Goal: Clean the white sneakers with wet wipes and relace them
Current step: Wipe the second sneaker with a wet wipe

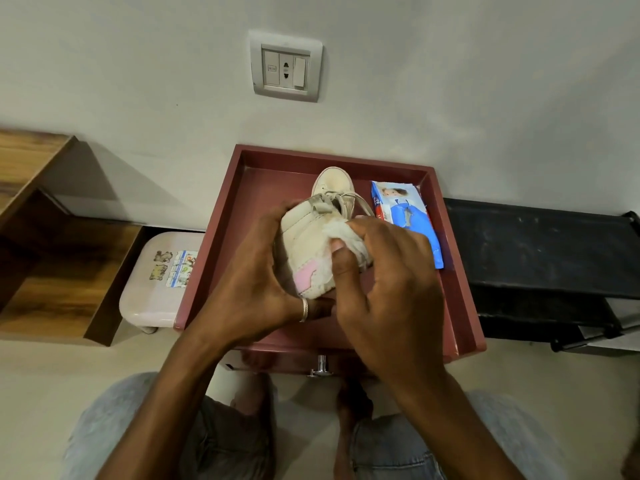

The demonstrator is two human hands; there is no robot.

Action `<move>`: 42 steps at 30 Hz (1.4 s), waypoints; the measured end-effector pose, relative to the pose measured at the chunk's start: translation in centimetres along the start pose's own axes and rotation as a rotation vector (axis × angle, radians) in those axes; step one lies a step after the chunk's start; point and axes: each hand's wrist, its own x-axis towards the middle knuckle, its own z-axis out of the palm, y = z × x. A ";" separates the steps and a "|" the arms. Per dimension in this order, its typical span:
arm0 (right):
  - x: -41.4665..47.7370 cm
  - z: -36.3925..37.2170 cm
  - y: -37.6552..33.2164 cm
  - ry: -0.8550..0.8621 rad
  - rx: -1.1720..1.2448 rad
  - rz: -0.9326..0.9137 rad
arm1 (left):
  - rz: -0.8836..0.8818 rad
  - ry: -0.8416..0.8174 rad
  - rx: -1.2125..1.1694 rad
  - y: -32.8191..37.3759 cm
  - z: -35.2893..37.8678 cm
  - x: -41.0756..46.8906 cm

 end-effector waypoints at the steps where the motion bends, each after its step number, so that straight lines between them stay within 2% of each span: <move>1: 0.2 -0.2 0.2 0.020 0.022 0.033 | -0.012 0.002 0.002 0.1 0.2 0.1; 4: 0.8 -0.5 0.6 0.045 0.102 0.174 | -0.039 0.011 0.056 -0.1 0.4 0.2; 6: 0.8 -0.7 0.6 0.045 0.091 0.195 | -0.050 0.013 0.056 -0.2 0.4 0.1; 13: -1.3 -0.6 -2.0 0.070 -0.397 -0.143 | -0.041 0.062 -0.002 -0.3 0.2 -0.1; 20: -1.7 -0.4 -2.9 0.031 -0.386 -0.210 | -0.035 0.124 -0.031 -0.8 -0.3 -0.1; 22: -0.8 -0.8 -2.0 0.012 -0.262 -0.089 | -0.043 0.131 -0.044 -0.5 -0.1 0.1; 26: 0.9 -1.8 -0.9 -0.010 0.145 0.258 | -0.058 0.107 -0.008 0.0 0.3 0.2; 34: 1.9 -2.2 1.1 -0.105 0.394 0.645 | -0.051 0.075 0.081 -0.1 0.5 0.1; 36: 1.4 -2.3 0.7 -0.120 0.279 0.578 | -0.057 0.062 0.087 -0.1 0.5 0.1; 40: -0.2 -1.9 -2.6 -0.058 -0.153 0.093 | -0.069 0.101 0.002 -0.2 -0.1 -0.1; 42: -1.3 -1.1 -3.6 -0.063 -0.329 -0.046 | -0.071 0.116 -0.024 -0.4 -0.3 0.0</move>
